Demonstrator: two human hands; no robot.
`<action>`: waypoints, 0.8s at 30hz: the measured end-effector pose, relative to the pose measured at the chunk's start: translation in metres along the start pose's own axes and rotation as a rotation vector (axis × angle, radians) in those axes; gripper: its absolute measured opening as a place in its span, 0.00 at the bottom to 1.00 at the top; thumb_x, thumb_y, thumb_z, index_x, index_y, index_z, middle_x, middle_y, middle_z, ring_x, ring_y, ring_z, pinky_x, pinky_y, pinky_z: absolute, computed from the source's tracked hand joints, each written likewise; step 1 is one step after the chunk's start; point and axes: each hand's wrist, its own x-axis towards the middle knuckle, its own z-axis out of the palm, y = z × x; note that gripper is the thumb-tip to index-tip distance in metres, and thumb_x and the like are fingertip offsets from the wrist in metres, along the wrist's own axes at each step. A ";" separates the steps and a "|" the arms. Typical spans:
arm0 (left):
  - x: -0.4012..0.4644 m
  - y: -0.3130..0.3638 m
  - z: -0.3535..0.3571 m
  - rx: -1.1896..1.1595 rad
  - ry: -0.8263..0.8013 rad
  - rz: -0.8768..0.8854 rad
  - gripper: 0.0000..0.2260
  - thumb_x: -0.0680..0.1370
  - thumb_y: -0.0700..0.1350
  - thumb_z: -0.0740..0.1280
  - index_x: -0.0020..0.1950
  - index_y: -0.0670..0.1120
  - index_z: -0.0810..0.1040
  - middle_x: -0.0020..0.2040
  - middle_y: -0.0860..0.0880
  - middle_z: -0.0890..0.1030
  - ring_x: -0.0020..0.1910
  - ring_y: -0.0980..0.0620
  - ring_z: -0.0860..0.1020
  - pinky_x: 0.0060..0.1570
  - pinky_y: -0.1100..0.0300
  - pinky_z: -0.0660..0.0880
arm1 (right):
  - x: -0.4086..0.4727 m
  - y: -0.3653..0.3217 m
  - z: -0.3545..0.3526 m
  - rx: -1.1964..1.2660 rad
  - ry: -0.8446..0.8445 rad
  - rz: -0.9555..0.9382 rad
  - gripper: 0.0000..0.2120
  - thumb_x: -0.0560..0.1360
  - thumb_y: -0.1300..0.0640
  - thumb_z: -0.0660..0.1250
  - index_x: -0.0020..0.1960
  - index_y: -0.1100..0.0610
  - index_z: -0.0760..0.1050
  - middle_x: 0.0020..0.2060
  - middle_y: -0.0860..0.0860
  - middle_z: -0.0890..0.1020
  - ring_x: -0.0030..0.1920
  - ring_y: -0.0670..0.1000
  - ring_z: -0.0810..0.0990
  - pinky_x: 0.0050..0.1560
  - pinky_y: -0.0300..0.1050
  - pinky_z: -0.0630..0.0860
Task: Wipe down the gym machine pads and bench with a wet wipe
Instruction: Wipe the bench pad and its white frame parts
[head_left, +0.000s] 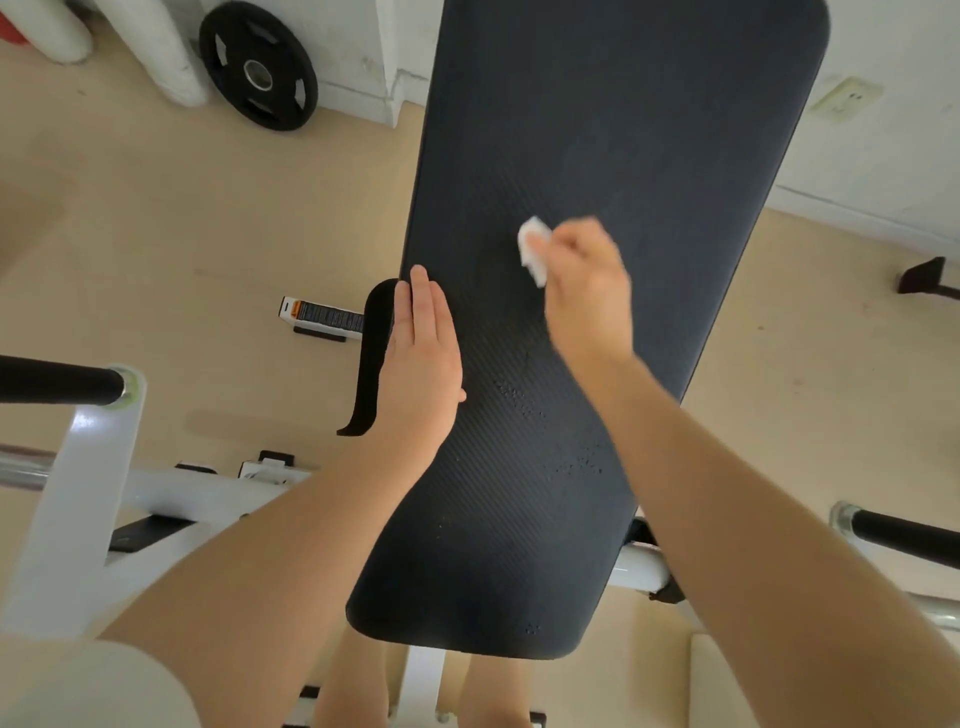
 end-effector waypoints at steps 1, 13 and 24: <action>0.000 0.001 0.000 -0.038 0.017 -0.011 0.50 0.68 0.51 0.73 0.75 0.38 0.41 0.75 0.34 0.44 0.74 0.35 0.48 0.71 0.50 0.49 | 0.018 0.005 -0.005 -0.044 0.061 -0.008 0.11 0.76 0.53 0.62 0.35 0.50 0.67 0.37 0.46 0.70 0.36 0.40 0.68 0.38 0.33 0.63; -0.002 0.008 -0.010 -0.085 -0.015 -0.046 0.49 0.70 0.47 0.73 0.75 0.42 0.38 0.75 0.37 0.40 0.75 0.37 0.44 0.71 0.51 0.54 | -0.043 0.023 0.020 -0.151 -0.258 -0.173 0.12 0.61 0.73 0.69 0.39 0.59 0.74 0.36 0.55 0.74 0.33 0.53 0.69 0.27 0.45 0.74; -0.001 0.018 -0.006 -0.036 -0.056 0.096 0.53 0.68 0.53 0.73 0.74 0.39 0.37 0.76 0.40 0.39 0.75 0.41 0.42 0.69 0.55 0.39 | 0.027 0.036 -0.028 0.005 0.023 0.075 0.05 0.74 0.60 0.63 0.44 0.61 0.75 0.39 0.47 0.73 0.37 0.41 0.71 0.39 0.37 0.67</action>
